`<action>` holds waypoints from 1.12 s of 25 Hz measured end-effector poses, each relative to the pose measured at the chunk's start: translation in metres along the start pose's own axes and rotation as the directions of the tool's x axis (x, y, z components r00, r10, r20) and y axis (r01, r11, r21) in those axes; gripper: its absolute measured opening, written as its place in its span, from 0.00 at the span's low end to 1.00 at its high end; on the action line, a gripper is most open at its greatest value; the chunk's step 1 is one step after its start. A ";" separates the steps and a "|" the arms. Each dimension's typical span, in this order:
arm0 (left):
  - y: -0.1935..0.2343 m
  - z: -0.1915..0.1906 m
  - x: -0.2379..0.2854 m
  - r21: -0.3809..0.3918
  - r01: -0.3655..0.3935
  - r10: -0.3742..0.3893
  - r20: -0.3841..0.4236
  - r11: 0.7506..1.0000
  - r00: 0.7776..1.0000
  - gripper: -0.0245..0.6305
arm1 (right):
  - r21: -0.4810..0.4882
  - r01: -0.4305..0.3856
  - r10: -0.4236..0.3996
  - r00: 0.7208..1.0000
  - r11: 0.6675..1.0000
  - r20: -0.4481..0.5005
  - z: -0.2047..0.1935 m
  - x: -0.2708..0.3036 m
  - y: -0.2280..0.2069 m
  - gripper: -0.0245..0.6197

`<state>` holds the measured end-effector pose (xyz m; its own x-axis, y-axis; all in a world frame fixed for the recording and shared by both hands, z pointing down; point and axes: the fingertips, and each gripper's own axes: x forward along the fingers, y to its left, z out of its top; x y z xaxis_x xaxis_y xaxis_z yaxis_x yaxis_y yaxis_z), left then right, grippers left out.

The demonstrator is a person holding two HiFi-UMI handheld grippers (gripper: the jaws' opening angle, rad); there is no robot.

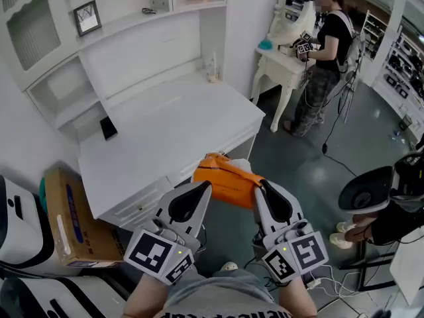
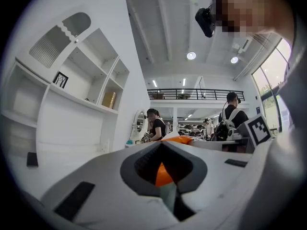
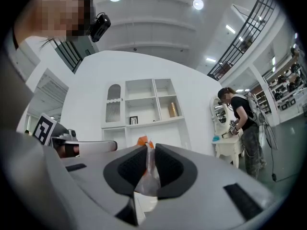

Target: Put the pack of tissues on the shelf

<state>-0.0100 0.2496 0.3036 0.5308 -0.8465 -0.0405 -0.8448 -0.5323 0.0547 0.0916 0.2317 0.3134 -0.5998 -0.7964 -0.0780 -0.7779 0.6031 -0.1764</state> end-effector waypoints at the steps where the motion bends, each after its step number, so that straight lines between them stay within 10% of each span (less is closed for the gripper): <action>1: -0.003 0.001 0.003 0.003 0.000 0.000 0.000 1.000 1.000 0.10 | -0.001 -0.003 0.003 1.000 1.000 0.002 0.002 -0.001 -0.003 0.12; 28: -0.035 -0.002 0.057 0.036 0.083 -0.084 0.011 0.996 0.996 0.10 | -0.017 0.044 -0.044 0.998 0.999 0.034 0.008 -0.017 -0.052 0.12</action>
<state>0.0496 0.2202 0.3014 0.5990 -0.7988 -0.0557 -0.7994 -0.6006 0.0152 0.1440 0.2136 0.3159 -0.5586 -0.8229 -0.1035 -0.8066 0.5681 -0.1633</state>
